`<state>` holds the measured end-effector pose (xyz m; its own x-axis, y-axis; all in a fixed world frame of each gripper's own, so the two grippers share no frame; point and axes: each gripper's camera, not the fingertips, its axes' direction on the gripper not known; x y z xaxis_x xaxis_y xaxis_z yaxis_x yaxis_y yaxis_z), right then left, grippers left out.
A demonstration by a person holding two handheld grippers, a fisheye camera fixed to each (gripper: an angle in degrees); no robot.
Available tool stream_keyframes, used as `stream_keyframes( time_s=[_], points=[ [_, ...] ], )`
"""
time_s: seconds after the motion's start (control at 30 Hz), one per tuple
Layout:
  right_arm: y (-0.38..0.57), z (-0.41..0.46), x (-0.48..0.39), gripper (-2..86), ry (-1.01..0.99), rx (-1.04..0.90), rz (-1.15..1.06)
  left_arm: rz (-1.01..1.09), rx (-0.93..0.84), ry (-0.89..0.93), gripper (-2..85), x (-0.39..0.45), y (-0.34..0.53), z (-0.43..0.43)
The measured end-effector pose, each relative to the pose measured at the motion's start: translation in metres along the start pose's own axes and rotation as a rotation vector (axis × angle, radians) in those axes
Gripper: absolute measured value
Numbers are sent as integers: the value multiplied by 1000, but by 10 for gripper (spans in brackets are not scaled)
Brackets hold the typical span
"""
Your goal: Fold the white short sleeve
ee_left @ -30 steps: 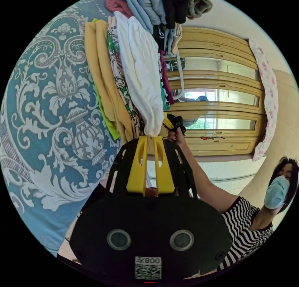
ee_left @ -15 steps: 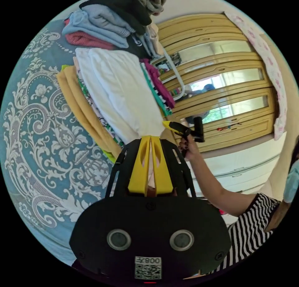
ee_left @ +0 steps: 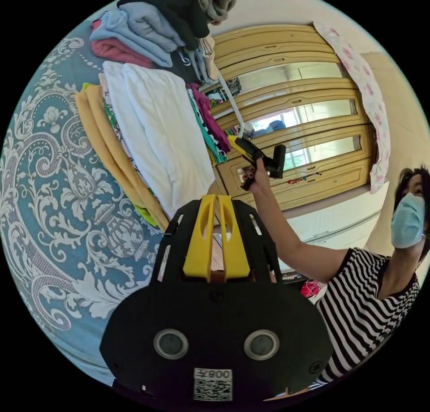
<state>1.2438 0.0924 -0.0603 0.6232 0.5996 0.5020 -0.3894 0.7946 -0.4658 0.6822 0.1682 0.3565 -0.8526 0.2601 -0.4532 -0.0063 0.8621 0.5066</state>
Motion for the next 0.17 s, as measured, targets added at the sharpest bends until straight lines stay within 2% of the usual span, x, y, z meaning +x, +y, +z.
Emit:
stream_keyframes(
  time_s=[0.17],
  points=[
    [-29, 62, -31, 61, 152, -7, -25, 78, -71, -22, 20, 23, 17, -5]
  ],
)
